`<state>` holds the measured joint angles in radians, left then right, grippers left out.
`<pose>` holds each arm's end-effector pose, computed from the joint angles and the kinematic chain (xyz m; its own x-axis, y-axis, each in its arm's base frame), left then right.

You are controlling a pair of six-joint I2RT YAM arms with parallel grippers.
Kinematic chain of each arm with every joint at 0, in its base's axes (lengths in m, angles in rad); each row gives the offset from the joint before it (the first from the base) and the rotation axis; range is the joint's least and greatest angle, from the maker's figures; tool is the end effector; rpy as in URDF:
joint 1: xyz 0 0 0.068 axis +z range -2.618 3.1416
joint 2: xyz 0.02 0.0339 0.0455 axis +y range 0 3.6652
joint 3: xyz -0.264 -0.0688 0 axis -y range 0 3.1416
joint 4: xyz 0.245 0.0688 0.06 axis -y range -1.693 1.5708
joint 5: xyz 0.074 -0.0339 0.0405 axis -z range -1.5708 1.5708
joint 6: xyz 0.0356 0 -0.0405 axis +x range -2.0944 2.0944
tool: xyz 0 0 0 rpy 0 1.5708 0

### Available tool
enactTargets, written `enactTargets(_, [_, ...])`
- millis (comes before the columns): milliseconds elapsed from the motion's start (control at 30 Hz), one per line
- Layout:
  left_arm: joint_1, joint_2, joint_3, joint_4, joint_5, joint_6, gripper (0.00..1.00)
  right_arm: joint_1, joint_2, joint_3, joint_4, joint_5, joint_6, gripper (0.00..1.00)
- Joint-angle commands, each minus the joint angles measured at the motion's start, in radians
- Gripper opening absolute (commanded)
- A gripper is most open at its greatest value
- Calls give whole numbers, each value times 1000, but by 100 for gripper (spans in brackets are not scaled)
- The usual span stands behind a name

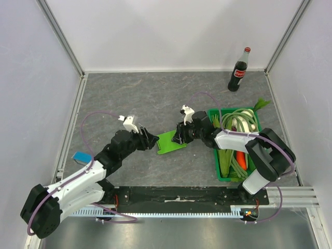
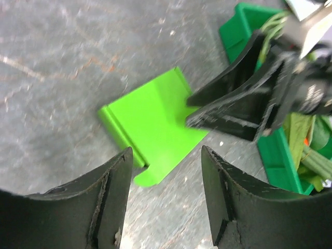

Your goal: Fold the paper box

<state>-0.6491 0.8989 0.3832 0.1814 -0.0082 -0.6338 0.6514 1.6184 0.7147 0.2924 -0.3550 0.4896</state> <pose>0.1610 -0.1218 0.2155 -0.5649 -0.3147 -0.7628 0.3273 0.7631 -0.5573 0.2464 0.2034 0.1602 -0.7766 -0.0376 -0.6289 -0.4868 0.6694 0.5612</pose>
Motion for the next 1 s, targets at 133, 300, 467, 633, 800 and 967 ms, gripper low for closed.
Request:
enactTargets(133, [6, -60, -64, -135, 4, -138, 67, -33, -17, 159, -291, 122, -143, 65])
enactTargets(300, [9, -51, -66, -115, 11, -156, 71, -45, 55, 201, -323, 88, -166, 66])
enactTargets(467, [20, 5, -46, -95, 11, -173, 72, -45, 93, 186, -273, 60, -154, 65])
enactTargets(633, [52, 18, -53, -94, -1, -237, 75, -45, 87, 117, -228, 94, -149, 67])
enactTargets(800, [97, 115, -53, -45, 69, -293, 74, -45, 156, 118, -204, 94, -129, 56])
enactTargets(967, [114, 182, -70, 78, 129, -323, 74, -47, 156, 85, -151, 106, -85, 39])
